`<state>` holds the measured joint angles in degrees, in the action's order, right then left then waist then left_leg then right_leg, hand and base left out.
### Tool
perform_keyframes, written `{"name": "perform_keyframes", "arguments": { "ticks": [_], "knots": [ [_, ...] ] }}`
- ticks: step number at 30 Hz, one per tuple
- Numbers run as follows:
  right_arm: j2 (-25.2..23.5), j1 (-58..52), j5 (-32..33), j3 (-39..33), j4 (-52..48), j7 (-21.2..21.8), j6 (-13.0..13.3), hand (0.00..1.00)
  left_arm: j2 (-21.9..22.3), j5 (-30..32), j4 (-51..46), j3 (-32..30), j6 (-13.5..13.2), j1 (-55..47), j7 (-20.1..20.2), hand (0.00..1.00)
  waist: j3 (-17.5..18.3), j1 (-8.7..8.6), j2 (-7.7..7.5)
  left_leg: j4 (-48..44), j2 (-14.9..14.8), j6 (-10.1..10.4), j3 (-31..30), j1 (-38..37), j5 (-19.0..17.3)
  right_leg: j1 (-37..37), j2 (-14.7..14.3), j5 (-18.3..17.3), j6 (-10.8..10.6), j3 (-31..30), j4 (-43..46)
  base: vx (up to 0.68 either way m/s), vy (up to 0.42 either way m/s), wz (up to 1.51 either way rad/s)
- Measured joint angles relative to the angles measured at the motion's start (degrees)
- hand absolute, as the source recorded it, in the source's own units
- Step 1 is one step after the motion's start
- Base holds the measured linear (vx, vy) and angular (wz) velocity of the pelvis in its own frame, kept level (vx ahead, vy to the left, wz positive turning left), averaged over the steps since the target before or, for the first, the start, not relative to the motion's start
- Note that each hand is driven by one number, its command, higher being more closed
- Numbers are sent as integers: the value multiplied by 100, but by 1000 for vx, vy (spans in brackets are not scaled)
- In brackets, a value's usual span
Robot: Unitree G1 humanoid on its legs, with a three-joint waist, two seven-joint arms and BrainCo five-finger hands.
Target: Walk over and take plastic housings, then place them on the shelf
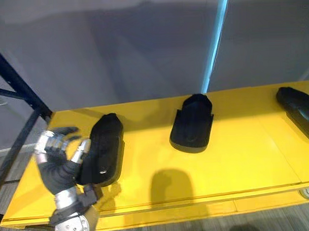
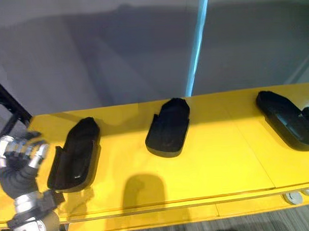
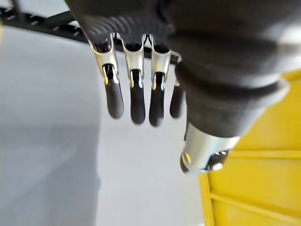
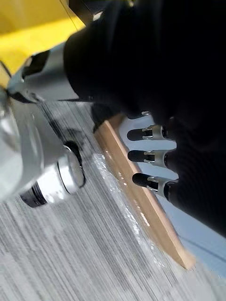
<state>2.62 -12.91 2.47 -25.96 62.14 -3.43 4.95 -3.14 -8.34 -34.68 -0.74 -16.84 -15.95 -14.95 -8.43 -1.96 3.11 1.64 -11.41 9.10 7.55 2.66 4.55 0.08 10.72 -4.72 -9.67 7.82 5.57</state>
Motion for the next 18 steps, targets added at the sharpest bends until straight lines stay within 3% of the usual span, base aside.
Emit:
{"name": "perform_keyframes", "arguments": {
  "ticks": [7,13,18],
  "knots": [
    [30,-5,22,21,206,16,-34,0,363,-169,506,543,441,-1217,793,100,212,63,-47,27,-4,1,-119,1,35,-118,-12,-2,-1,118,-27,-29,4,9],
    [119,-97,23,255,194,15,-46,0,635,-172,949,678,582,-1594,894,100,209,278,-118,159,-6,-21,-183,36,155,-113,-12,-3,1,286,9,-31,7,12],
    [137,-139,43,564,-55,5,-91,0,721,-188,1037,606,645,-1569,893,100,160,300,-231,159,-94,-179,208,422,244,205,39,-32,-4,496,119,-35,16,21]
  ]
}}
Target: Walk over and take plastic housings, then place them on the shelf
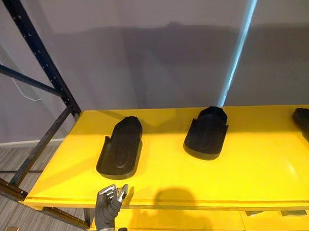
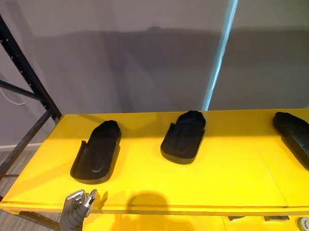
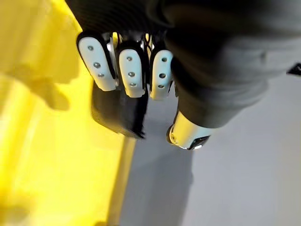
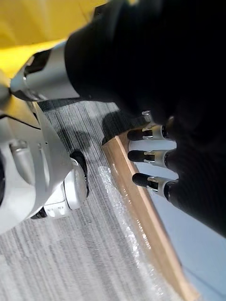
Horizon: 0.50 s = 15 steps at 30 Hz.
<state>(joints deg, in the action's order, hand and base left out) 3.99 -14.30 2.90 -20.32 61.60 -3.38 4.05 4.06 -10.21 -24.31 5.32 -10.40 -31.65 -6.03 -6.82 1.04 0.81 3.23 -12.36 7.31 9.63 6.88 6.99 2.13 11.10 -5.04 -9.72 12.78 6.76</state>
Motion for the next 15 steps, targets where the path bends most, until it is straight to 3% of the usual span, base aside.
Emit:
{"name": "perform_keyframes", "arguments": {
  "ticks": [6,15],
  "knots": [
    [-69,21,234,293,-202,-8,-61,0,37,-88,80,-373,20,391,-155,100,-129,60,-207,17,7,12,75,223,46,218,25,1,-3,41,-28,48,14,4],
    [-125,40,353,249,-301,-9,-60,0,-6,-76,84,-630,-12,837,-515,100,-153,51,-200,43,-4,119,301,301,39,390,17,0,-2,-136,-125,66,3,-8]
  ]
}}
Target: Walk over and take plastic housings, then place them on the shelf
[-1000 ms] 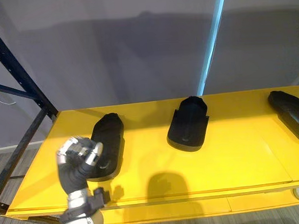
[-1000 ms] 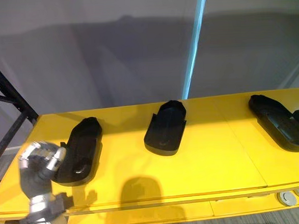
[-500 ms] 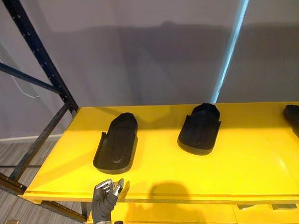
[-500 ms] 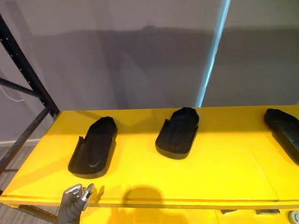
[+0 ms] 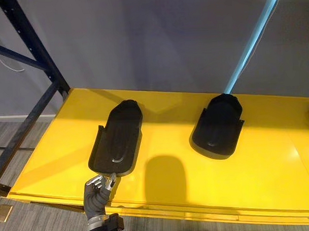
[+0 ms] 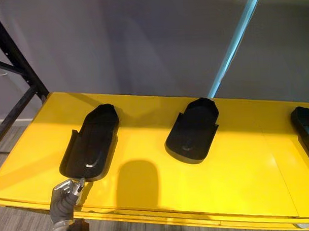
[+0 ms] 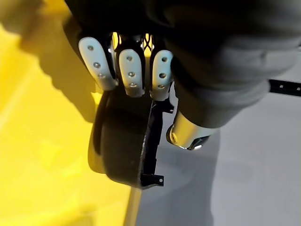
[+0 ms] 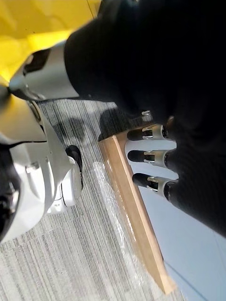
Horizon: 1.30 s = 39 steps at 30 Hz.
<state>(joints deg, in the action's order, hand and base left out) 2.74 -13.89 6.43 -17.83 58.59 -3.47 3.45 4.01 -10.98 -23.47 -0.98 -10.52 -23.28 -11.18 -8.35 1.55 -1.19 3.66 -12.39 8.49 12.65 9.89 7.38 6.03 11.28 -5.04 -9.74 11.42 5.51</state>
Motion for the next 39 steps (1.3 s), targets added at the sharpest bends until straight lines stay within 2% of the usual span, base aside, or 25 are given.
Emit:
{"name": "perform_keyframes", "arguments": {
  "ticks": [9,12,22,23,28,30,31,32,33,34,35,36,37,38,39],
  "knots": [
    [-34,167,14,-165,78,2,2,0,-29,51,159,-239,-19,349,-130,100,-72,-12,37,32,-2,6,70,36,-5,117,-15,-2,0,-137,-21,-10,-3,-5],
    [-56,281,14,-240,131,3,1,0,-33,63,162,-253,-108,389,-186,100,-87,-52,47,33,-1,6,74,96,-4,186,-18,-1,0,-155,-17,0,0,0],
    [-88,353,30,-417,147,12,1,0,-50,100,279,-180,-92,583,-218,100,-141,-74,72,30,4,5,58,-12,-4,82,-20,1,2,-273,-31,0,0,0],
    [-91,354,30,-443,146,14,1,0,-50,98,286,-149,-80,582,-218,0,-148,-78,74,30,4,5,51,-49,-5,32,-21,1,2,-272,-38,-32,-4,2],
    [-102,365,29,-475,168,18,-1,0,-84,94,78,406,-72,639,-208,0,-158,-86,68,21,-36,66,121,-411,-58,-312,-61,-9,8,-354,-112,-45,-2,-7],
    [-111,369,28,-468,165,18,-4,0,-98,99,-134,552,-150,671,-244,0,-166,-63,32,-392,-169,181,265,-589,-368,-499,-133,-18,17,-620,-100,-35,-10,-62],
    [-103,372,28,-440,146,18,-5,0,-112,109,-282,705,-264,718,-326,0,-168,-48,27,-1011,-321,224,238,-599,-743,-596,-204,-29,39,-819,-82,-33,-22,-79],
    [-83,380,28,-393,138,17,-12,0,-130,117,-389,829,-315,730,-367,0,-158,-36,40,-1371,-401,215,4,-568,-968,-626,-272,-38,57,-953,-42,-46,-49,-117],
    [-5,414,17,-245,85,10,-22,0,-130,186,-621,1118,-433,764,-465,0,-103,26,102,-2116,-503,131,-904,-420,-1477,-596,-440,-60,94,-1292,115,-66,11,-161],
    [99,448,9,-134,19,-4,-22,0,-142,287,-768,1414,-556,872,-511,0,-30,107,215,-2801,-532,226,-1862,-354,-1924,-450,-631,-80,125,-1679,349,-73,65,-179],
    [130,480,15,-97,-41,-3,-21,0,-145,322,-806,1567,-623,939,-513,0,4,153,266,-3090,-520,320,-2291,-344,-2110,-349,-742,-109,117,-1859,493,-130,200,-191],
    [132,498,48,17,-229,-16,-14,0,-156,318,-805,1819,-708,1071,-492,0,110,151,334,-3510,-402,520,-3010,-334,-2381,-80,-934,-240,32,-2228,869,-182,255,-150],
    [59,476,153,106,-399,-28,-9,0,-179,309,-797,2017,-713,1244,-446,0,189,48,232,-3701,-232,530,-3390,-337,-2654,200,-966,-381,-34,-2452,1237,-192,265,-116],
    [27,476,223,111,-435,-30,-6,0,-211,299,-795,2093,-720,1308,-429,0,189,-22,197,-3765,-161,524,-3494,-346,-2791,301,-959,-427,-66,-2516,1394,-196,275,-59],
    [-31,413,307,96,-593,-39,-7,0,-263,241,-751,2244,-730,1412,-362,0,184,-134,176,-3857,-84,493,-3508,-368,-3102,457,-938,-471,-137,-2643,1570,-160,226,-34]
  ]
}}
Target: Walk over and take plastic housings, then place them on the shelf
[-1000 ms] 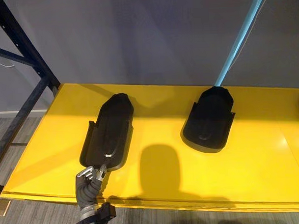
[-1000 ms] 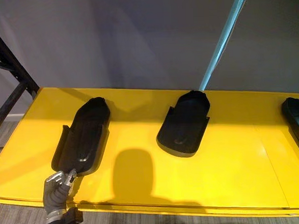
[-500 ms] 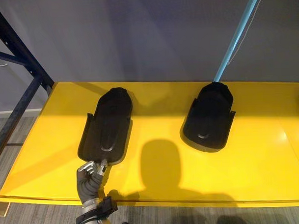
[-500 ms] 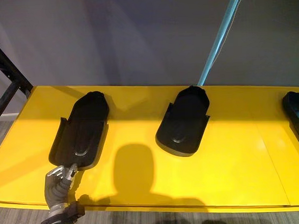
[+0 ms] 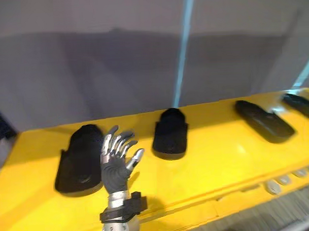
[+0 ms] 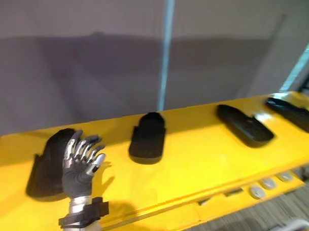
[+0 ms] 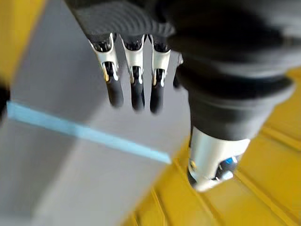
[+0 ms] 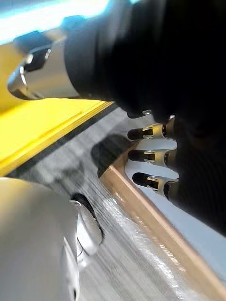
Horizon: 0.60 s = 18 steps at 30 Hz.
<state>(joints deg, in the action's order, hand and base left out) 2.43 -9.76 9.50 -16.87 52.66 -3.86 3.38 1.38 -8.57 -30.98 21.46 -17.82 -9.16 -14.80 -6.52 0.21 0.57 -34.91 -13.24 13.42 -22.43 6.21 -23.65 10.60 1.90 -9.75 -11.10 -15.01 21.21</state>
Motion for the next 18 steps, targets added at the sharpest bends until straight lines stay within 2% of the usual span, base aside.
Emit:
{"name": "perform_keyframes", "arguments": {
  "ticks": [1,2,3,4,5,6,7,8,9,10,12,14,15,16,17,18],
  "knots": [
    [-22,-54,75,0,-93,0,4,0,-22,-30,72,76,-10,63,43,0,-2,-20,-6,-7,35,-36,58,-34,-142,59,21,7,-31,-85,54,-213,285,-63],
    [-97,-151,197,1,-302,-3,11,0,-38,-31,228,162,-14,164,102,0,-17,-15,-59,15,145,-207,283,-164,-408,159,72,90,-175,-388,33,-246,301,-115],
    [-252,-193,263,8,-502,-5,35,0,-41,-32,401,198,-43,245,123,0,-24,-4,-123,4,320,-402,646,-280,-634,234,166,316,-286,-815,-115,-268,325,-153],
    [-341,-184,338,12,-561,-19,59,0,-37,-50,507,203,-51,273,122,0,-53,35,-156,-39,365,-490,953,-340,-664,283,179,575,-203,-986,-217,-325,366,-224],
    [-468,-189,389,11,-723,-52,122,0,-30,-133,686,207,-51,285,122,0,-59,60,-180,-70,352,-626,1578,-434,-634,433,187,1313,111,-847,-595,-349,399,-238],
    [-466,-182,388,31,-800,-68,157,0,-23,-144,802,212,-47,318,122,0,-49,14,-109,-47,296,-758,1970,-444,-563,422,238,2098,437,-408,-1238,-422,439,-291],
    [-518,-146,364,10,-837,-91,173,0,8,-146,865,184,-43,426,119,0,-94,73,-175,113,192,-920,2656,-523,-387,505,322,2569,758,674,-1506,-351,347,-229],
    [-554,-194,336,11,-831,-111,171,0,19,-150,887,178,-47,476,115,0,-118,80,-248,240,185,-922,2961,-610,-293,557,363,2360,806,1257,-1195,-349,283,-245],
    [-553,-253,301,-3,-819,-148,170,0,26,-156,898,169,-56,489,113,0,-120,103,-250,491,90,-943,3507,-775,-110,606,325,1860,886,2000,-604,-375,254,-221],
    [-524,-259,285,-23,-829,-202,179,0,37,-235,906,189,-63,562,120,0,-125,35,-240,738,-21,-947,3953,-854,114,639,316,1220,976,2254,196,-338,200,-207],
    [-536,-316,239,-117,-827,-213,179,0,61,-285,913,173,-64,616,119,0,-124,69,-237,863,-185,-848,4349,-1001,249,517,385,598,982,2342,987,-193,17,-137],
    [-532,-415,144,-143,-827,-259,179,0,71,-390,924,116,-68,611,120,0,-75,78,-297,936,-315,-693,4797,-1224,346,202,738,-151,759,2354,1661,-111,-187,-118],
    [-531,-421,141,-152,-815,-286,178,0,76,-422,932,77,-66,608,123,0,-53,81,-336,983,-289,-654,4918,-1299,356,150,867,-351,721,2352,1733,-63,-252,-77],
    [-532,-467,139,-175,-790,-291,175,0,79,-454,939,40,-54,609,124,0,-22,65,-437,1004,-235,-579,4926,-1328,328,120,854,-479,654,2377,1585,-24,-265,-56],
    [-523,-569,164,-265,-723,-283,174,0,74,-479,1045,26,-8,577,128,0,171,47,-338,1100,-210,-464,4765,-1200,315,-52,613,-691,642,2538,807,-30,-271,-46],
    [-454,-571,136,-346,-651,-294,173,0,72,-478,1122,33,31,551,146,0,259,64,-216,1246,-176,-492,4549,-1159,331,-106,414,-624,614,2574,409,-11,-211,-74]
  ]
}}
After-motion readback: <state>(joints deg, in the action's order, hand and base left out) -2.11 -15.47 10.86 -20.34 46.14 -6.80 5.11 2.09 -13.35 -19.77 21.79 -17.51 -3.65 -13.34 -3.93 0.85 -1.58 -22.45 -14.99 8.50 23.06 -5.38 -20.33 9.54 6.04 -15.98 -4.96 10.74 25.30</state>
